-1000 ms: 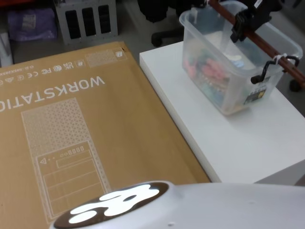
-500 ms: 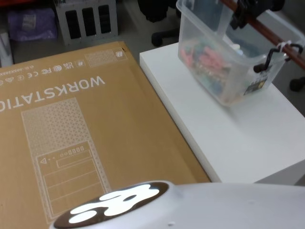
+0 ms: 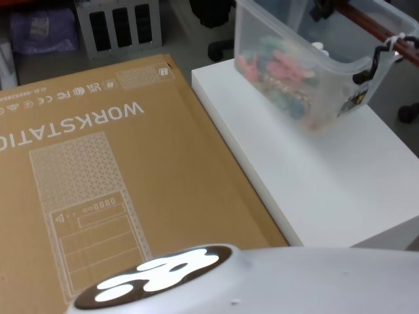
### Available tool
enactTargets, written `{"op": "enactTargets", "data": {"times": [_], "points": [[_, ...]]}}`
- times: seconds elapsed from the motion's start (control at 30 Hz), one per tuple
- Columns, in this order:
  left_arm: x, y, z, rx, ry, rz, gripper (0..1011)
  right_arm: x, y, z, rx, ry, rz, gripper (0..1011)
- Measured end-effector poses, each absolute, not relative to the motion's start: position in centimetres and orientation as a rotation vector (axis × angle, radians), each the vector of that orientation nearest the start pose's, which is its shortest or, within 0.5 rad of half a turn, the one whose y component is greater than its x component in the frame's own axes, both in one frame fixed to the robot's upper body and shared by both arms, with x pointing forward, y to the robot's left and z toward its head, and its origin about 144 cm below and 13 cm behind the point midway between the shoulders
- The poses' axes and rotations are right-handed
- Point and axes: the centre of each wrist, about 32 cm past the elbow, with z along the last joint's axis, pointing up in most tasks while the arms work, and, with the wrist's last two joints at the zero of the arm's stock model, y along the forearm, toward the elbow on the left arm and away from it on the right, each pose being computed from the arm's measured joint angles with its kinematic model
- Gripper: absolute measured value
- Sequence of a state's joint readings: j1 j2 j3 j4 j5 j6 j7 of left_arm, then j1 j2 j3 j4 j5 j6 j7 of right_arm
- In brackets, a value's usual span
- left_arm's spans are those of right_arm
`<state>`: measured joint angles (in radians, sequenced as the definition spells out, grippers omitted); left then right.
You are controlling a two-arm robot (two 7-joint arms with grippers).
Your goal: Use one hand to grasp the basket and place it at the designated location.
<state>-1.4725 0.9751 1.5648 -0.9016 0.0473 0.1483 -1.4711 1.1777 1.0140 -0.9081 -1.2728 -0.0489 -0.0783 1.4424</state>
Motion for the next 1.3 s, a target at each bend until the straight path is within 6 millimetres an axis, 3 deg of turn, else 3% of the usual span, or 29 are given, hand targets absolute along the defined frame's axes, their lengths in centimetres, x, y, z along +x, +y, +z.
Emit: {"op": "enactTargets", "data": {"times": [0.53, 0.83, 1.3], "points": [[61.6, 49.6, 139.6, 1.629, 0.166, 0.178, 0, 57.5, -38.6, 148.5, -1.224, -0.656, 0.089, 233], [61.6, 49.6, 139.6, 1.629, 0.166, 0.178, 0, 56.9, -37.4, 149.1, -1.197, -0.731, 0.164, 233], [61.6, 49.6, 139.6, 1.629, 0.165, 0.178, 0, 54.9, -33.9, 150.1, -1.148, -0.905, 0.339, 233]]}}
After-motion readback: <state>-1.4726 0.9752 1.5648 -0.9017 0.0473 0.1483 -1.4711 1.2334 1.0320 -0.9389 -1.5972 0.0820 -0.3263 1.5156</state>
